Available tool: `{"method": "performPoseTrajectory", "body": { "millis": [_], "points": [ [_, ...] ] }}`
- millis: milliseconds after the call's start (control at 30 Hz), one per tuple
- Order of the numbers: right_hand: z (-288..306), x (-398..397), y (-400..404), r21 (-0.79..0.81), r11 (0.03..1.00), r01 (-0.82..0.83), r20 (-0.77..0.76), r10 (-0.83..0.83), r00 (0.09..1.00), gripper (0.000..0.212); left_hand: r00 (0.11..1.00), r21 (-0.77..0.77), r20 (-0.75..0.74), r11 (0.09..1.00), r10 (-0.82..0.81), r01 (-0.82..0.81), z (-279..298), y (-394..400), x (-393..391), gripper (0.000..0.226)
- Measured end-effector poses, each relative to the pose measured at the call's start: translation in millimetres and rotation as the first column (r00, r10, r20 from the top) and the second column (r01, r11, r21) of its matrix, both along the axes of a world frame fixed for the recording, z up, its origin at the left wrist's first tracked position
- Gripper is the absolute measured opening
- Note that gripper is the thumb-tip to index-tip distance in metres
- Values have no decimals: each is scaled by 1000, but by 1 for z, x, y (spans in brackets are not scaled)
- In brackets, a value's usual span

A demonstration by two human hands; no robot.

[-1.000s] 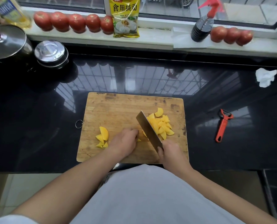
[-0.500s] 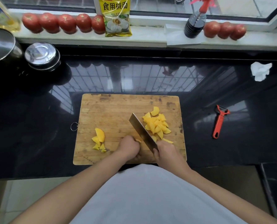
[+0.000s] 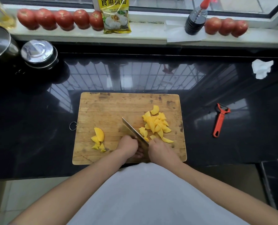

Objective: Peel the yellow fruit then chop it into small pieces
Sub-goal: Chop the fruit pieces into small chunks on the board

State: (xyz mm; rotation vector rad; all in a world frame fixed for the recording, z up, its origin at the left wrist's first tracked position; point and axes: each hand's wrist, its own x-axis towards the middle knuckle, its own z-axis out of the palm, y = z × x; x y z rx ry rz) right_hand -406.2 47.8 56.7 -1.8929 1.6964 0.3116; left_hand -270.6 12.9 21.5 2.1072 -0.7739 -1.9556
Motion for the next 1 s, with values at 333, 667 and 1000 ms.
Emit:
{"method": "performPoseTrajectory", "body": {
  "millis": [333,667,1000],
  "points": [
    [9,-15,9,-52,999,16,43,-13,999,19,998,-12,-22,998,-63,62,2,1,3,30],
    [13,-18,17,70,997,-31,-49,35,998,23,998,-10,-14,998,-59,59,0,0,1,32],
    [3,-6,0,-73,994,81,66,-76,995,19,996,-38,7,995,-89,89,3,2,2,31]
  ]
}}
